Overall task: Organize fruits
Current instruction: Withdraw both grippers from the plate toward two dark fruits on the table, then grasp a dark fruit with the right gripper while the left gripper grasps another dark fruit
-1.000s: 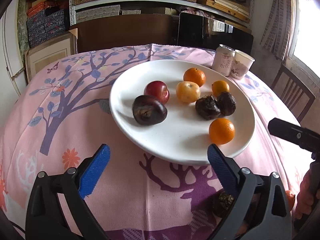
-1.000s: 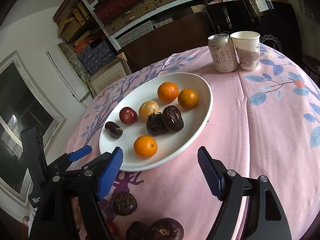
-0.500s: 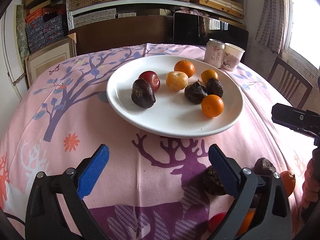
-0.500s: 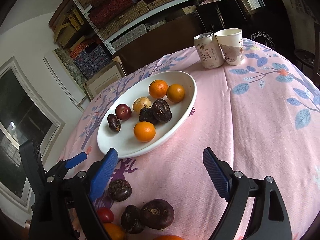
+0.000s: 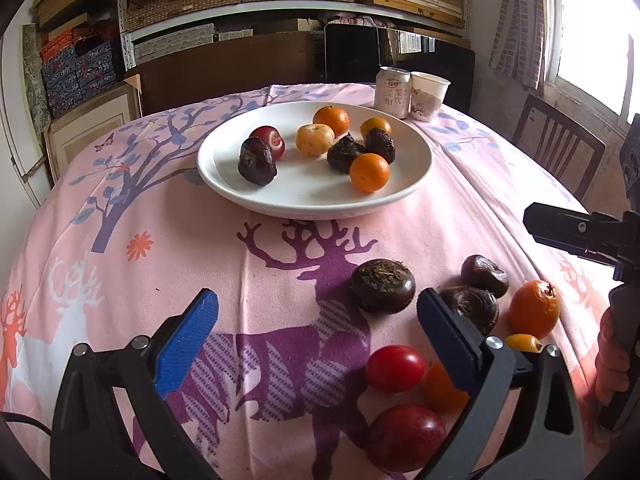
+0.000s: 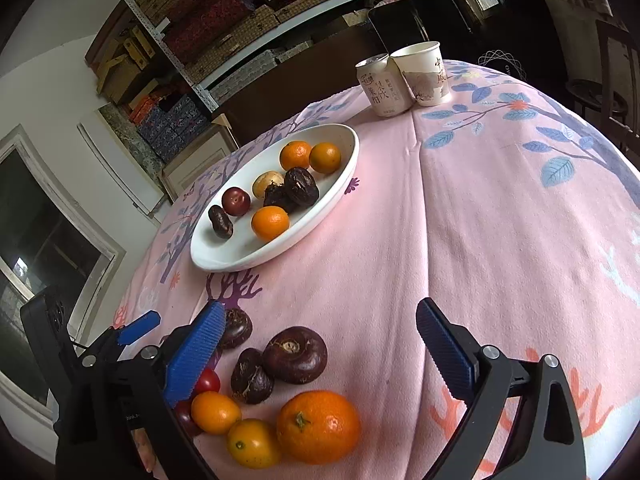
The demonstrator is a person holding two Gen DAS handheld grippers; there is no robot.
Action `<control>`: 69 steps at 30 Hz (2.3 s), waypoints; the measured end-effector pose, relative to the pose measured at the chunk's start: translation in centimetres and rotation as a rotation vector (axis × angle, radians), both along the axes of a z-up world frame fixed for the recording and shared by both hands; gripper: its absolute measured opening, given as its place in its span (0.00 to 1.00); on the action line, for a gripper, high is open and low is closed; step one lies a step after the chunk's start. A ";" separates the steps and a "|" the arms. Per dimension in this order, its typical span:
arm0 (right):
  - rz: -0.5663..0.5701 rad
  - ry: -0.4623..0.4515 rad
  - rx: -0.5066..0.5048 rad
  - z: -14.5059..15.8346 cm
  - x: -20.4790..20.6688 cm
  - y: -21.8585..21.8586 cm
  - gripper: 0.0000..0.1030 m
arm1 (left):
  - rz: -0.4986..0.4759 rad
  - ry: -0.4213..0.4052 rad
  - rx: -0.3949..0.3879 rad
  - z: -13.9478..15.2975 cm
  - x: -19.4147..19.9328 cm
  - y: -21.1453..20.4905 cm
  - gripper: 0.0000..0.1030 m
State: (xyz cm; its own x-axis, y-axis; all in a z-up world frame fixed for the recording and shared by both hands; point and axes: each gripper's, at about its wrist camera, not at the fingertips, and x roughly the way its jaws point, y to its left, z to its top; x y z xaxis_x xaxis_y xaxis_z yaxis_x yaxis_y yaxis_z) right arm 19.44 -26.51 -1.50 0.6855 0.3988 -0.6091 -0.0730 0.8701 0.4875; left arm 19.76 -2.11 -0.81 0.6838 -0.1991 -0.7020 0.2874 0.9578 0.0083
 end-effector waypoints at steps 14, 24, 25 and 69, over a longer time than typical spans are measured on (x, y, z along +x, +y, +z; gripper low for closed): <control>-0.016 0.013 0.004 -0.2 -0.3 -0.4 0.95 | -0.013 0.030 0.152 -1.6 2.1 -2.9 0.96; -0.014 0.022 0.001 -0.4 -0.2 -0.3 0.95 | 0.145 0.089 0.192 -2.6 5.0 0.9 0.96; -0.009 0.022 -0.002 -0.3 -0.2 -0.2 0.95 | 0.177 0.098 0.173 -2.5 5.0 2.2 0.96; 0.102 0.057 -0.378 -1.6 1.7 3.8 0.49 | 0.175 0.167 0.025 -2.9 5.9 3.7 0.96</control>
